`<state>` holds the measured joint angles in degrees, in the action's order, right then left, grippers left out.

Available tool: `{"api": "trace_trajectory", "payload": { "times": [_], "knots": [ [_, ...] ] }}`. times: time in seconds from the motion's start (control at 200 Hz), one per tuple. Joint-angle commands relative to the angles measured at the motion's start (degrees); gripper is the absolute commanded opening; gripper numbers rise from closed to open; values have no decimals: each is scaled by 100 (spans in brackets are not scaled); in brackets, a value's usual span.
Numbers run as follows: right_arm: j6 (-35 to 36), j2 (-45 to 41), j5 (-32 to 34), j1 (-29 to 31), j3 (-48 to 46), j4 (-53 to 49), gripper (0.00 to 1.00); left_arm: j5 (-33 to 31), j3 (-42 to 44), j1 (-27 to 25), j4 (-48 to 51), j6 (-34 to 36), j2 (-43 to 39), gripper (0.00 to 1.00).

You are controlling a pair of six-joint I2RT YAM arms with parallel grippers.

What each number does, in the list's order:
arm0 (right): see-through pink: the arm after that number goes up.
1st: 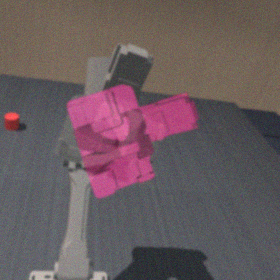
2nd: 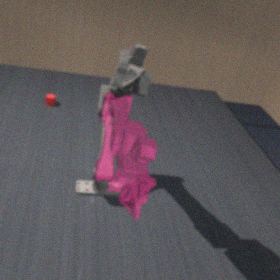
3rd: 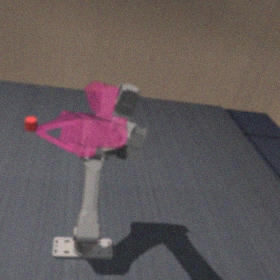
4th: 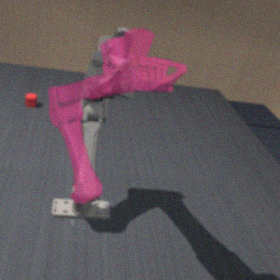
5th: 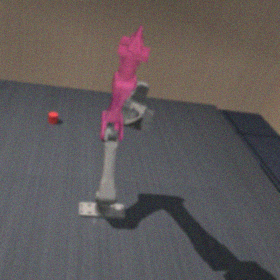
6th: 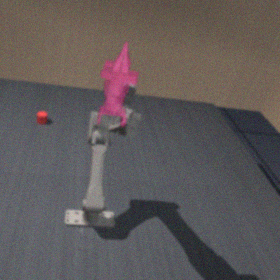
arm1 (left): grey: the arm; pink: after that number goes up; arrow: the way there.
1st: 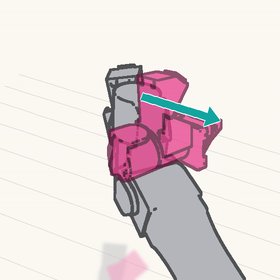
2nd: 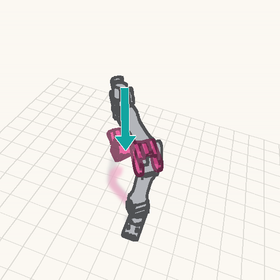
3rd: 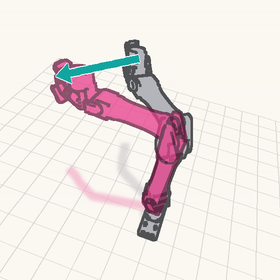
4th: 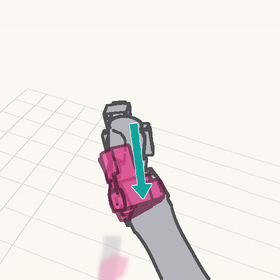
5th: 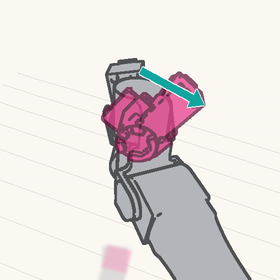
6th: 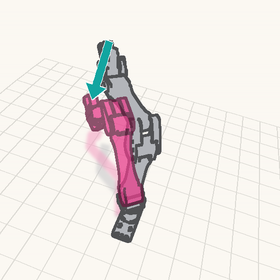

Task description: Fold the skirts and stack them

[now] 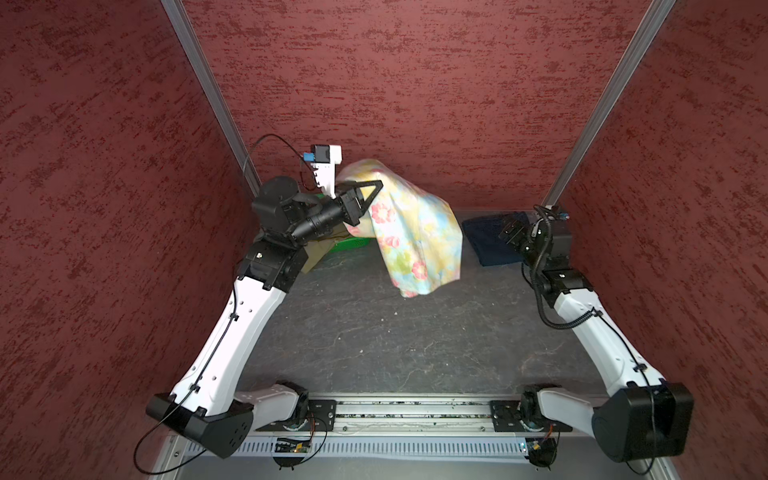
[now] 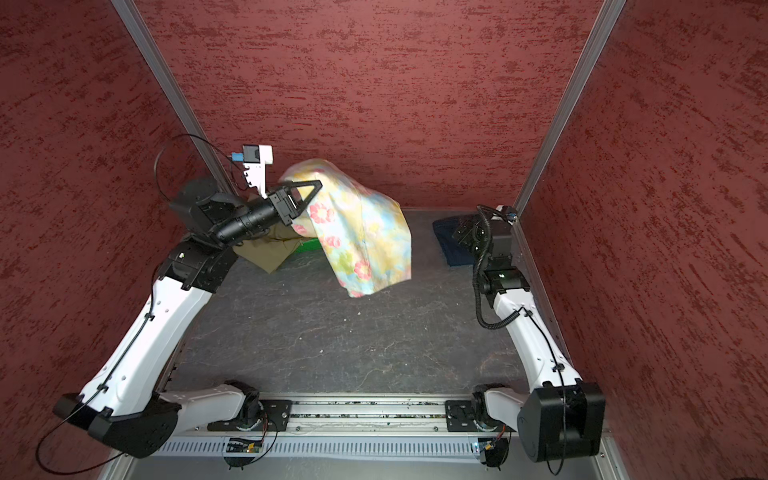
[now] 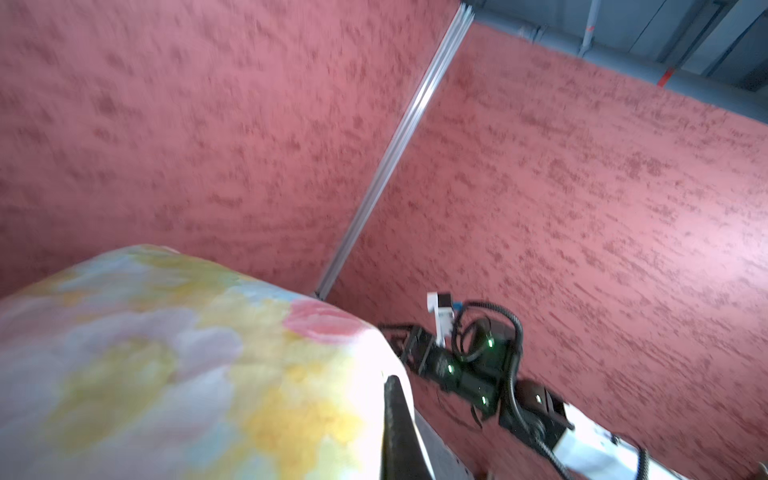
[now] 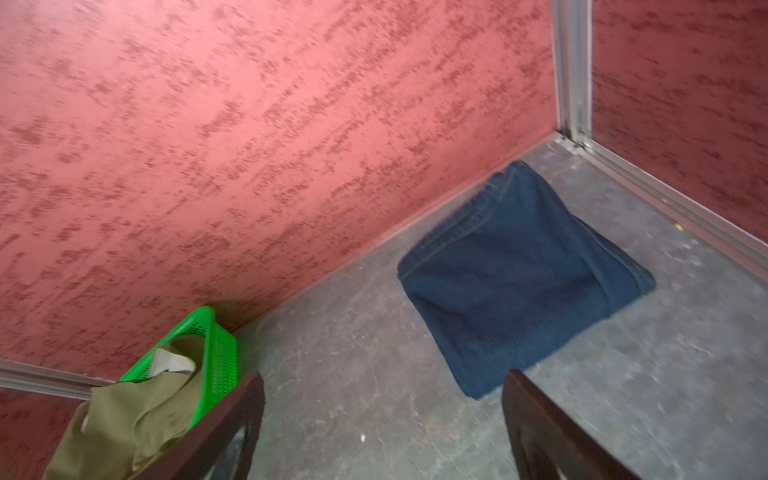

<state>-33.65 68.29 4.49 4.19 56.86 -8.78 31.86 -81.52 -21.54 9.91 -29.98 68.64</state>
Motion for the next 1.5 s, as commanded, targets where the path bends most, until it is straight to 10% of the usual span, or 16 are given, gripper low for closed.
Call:
{"api": "trace_trajectory", "payload": {
  "times": [0.0, 0.21, 0.235, 0.291, 0.446, 0.736, 1.498],
  "knots": [
    [-246, -138, -256, -15, -448, -62, 91, -45, 1397, -122, -460, -680, -95, 0],
    [-384, -129, -378, -15, -1048, 281, 93, -1257, 2743, -97, 187, -306, 493, 2],
    [-374, -132, -432, -14, -1055, 251, 93, -1308, 2691, -68, 298, -262, 652, 10],
    [-284, -157, -501, 55, -1008, 94, 93, -1508, 2436, -51, 661, -101, 1029, 63],
    [158, -94, -366, 638, -708, -570, 94, -1874, 1870, -107, 1271, 49, 1346, 100],
    [512, 358, 370, 2628, -662, -1362, 92, -2975, 2259, -121, 2323, 186, 728, 99],
    [-1132, 934, -925, 4226, -2210, -724, 78, -2948, 4013, -52, 2864, -352, -1116, 99]
  ]
}}
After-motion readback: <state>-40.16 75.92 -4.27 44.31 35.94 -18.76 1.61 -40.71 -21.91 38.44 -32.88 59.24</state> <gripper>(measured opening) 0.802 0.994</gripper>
